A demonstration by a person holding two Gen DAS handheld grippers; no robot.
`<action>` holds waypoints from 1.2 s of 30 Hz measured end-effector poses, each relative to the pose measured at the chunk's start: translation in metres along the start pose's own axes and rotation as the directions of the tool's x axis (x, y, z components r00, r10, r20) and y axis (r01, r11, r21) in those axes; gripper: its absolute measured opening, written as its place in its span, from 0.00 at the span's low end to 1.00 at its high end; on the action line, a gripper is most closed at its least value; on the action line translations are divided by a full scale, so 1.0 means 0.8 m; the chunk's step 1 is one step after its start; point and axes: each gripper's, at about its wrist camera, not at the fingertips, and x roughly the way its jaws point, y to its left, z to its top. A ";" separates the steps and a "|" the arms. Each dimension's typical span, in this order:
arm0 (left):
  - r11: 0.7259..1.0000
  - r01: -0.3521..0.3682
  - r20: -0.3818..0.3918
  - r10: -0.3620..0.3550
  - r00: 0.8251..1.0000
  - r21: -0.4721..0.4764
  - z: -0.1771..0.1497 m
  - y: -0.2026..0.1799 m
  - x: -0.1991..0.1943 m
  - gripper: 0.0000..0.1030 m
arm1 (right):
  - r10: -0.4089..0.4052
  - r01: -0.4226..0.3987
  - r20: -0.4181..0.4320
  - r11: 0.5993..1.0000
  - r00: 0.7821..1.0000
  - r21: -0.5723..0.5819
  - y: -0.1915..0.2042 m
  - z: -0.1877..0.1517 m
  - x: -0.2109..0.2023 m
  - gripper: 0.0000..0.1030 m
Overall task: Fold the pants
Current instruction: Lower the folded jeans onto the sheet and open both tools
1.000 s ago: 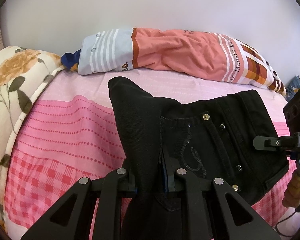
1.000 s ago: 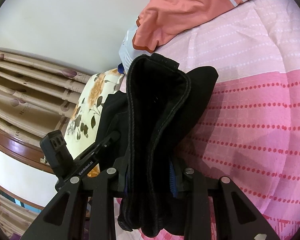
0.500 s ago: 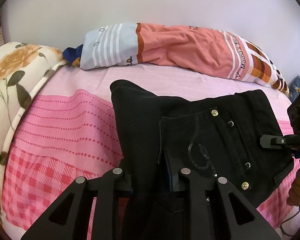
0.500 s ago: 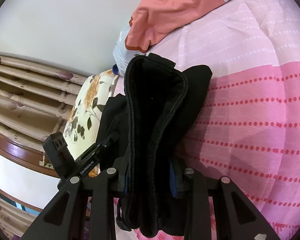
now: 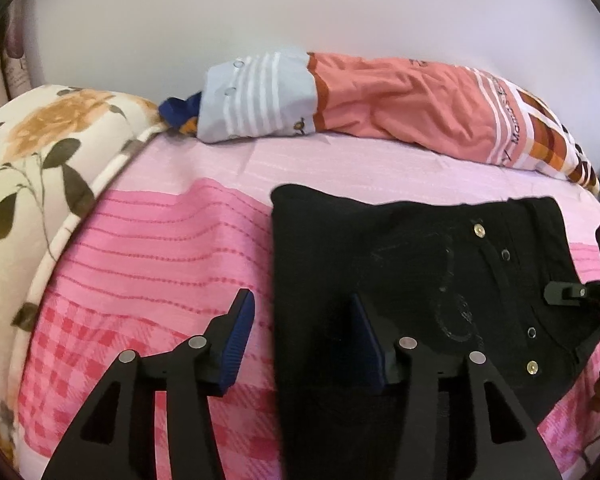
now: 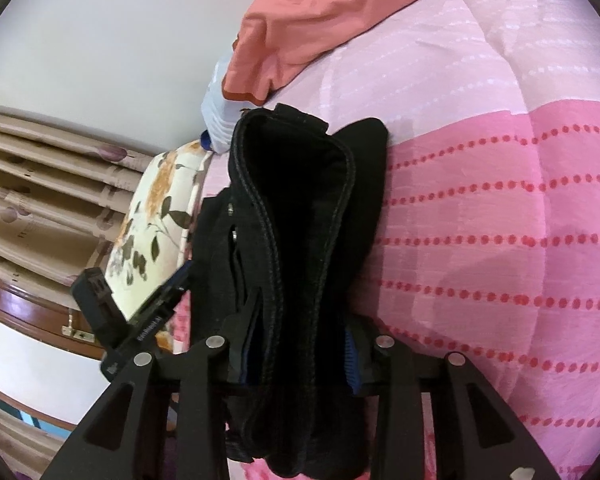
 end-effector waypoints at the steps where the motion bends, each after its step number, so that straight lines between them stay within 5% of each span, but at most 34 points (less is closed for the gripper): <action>1: 1.000 -0.012 0.002 0.012 1.000 -0.006 0.001 0.003 -0.001 0.56 | -0.010 0.010 0.006 1.000 1.000 -0.008 0.001 0.000 0.000 0.32; 3: 0.999 -0.040 0.001 0.040 0.999 -0.025 0.001 0.009 -0.002 0.65 | -0.037 0.038 0.015 0.999 0.999 -0.039 0.006 -0.001 0.001 0.33; 10: 0.996 -0.074 0.012 0.075 0.997 -0.051 -0.010 0.012 -0.013 0.67 | -0.074 0.075 0.034 0.996 0.997 -0.045 0.011 0.000 0.002 0.41; 14: 0.992 -0.126 0.031 0.126 0.991 -0.014 -0.016 -0.003 -0.025 0.70 | -0.129 0.134 0.072 0.989 0.989 -0.069 0.026 -0.002 -0.007 0.60; 25: 0.989 -0.149 0.098 0.149 0.984 -0.002 -0.031 -0.033 -0.072 0.78 | -0.187 0.228 0.217 0.956 0.958 -0.186 0.089 -0.042 -0.048 0.77; 33: 0.988 -0.148 0.158 0.154 0.975 -0.049 -0.040 -0.044 -0.110 0.82 | -0.242 0.287 0.225 0.938 0.944 -0.194 0.106 -0.082 -0.042 0.80; 36: 0.988 -0.148 0.194 0.154 0.969 -0.044 -0.044 -0.051 -0.127 0.83 | -0.269 0.325 0.282 0.929 0.921 -0.174 0.114 -0.095 -0.049 0.80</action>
